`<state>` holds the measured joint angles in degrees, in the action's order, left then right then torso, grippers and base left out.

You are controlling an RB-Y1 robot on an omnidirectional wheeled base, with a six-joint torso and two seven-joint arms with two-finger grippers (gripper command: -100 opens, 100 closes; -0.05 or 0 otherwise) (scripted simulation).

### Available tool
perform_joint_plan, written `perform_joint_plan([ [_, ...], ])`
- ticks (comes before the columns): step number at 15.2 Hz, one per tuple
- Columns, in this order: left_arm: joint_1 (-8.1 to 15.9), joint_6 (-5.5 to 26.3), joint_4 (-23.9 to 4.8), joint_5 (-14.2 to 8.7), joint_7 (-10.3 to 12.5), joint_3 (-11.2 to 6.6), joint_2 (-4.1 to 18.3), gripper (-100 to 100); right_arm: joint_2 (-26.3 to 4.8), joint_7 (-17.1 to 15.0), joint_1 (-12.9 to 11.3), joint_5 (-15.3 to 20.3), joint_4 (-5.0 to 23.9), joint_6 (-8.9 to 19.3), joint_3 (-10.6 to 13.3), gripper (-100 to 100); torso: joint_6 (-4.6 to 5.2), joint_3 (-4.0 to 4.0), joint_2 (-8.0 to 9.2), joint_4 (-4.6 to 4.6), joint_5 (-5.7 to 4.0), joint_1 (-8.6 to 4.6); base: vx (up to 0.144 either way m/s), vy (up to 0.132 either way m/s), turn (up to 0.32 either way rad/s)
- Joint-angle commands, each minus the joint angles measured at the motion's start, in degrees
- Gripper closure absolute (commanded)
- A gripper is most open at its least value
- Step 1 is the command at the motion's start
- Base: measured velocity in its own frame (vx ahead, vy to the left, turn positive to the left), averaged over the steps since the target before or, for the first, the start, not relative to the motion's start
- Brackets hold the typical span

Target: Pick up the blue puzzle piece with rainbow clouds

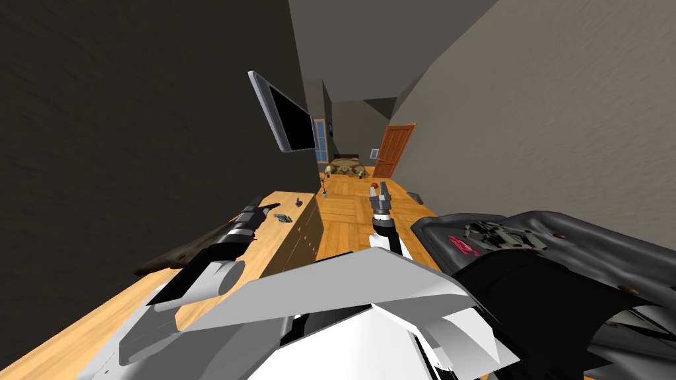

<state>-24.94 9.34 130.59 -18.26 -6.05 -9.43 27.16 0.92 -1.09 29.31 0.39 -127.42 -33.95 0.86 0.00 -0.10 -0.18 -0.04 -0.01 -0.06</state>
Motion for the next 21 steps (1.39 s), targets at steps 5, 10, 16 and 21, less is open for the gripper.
perform_joint_plan([
  [5, 0.4, 7.7, 0.1, -3.5, -0.4, -1.73, 2.5, -100, 0.0, 0.0, 0.0, 0.0, 0.0, 0.0, 0.0, 0, 0.00, 0.02, 0.04, 0.01, 0.00, 0.02, 0.036, -0.015, 0.015],
  [10, 0.6, 13.4, 0.1, -5.7, -0.5, -2.80, 4.0, -100, 0.0, 0.0, 0.0, 0.0, 0.0, 0.0, 0.0, 0, 0.00, 0.00, 0.00, 0.00, 0.00, 0.01, 0.038, -0.014, 0.011],
  [16, 1.0, 20.0, 0.0, -10.0, -0.9, -4.97, 6.9, -100, 0.0, 0.0, 0.0, 0.0, 0.0, 0.0, 0.0, 0, 0.00, 0.01, 0.03, 0.00, 0.00, 0.02, 0.035, -0.012, 0.009],
  [21, 1.3, 25.3, 0.0, -12.2, -1.0, -6.07, 8.3, -100, 0.0, 0.0, 0.0, 0.0, 0.0, 0.0, 0.0, 0, 0.00, 0.00, 0.00, 0.00, 0.00, -0.01, 0.044, -0.016, 0.012],
])
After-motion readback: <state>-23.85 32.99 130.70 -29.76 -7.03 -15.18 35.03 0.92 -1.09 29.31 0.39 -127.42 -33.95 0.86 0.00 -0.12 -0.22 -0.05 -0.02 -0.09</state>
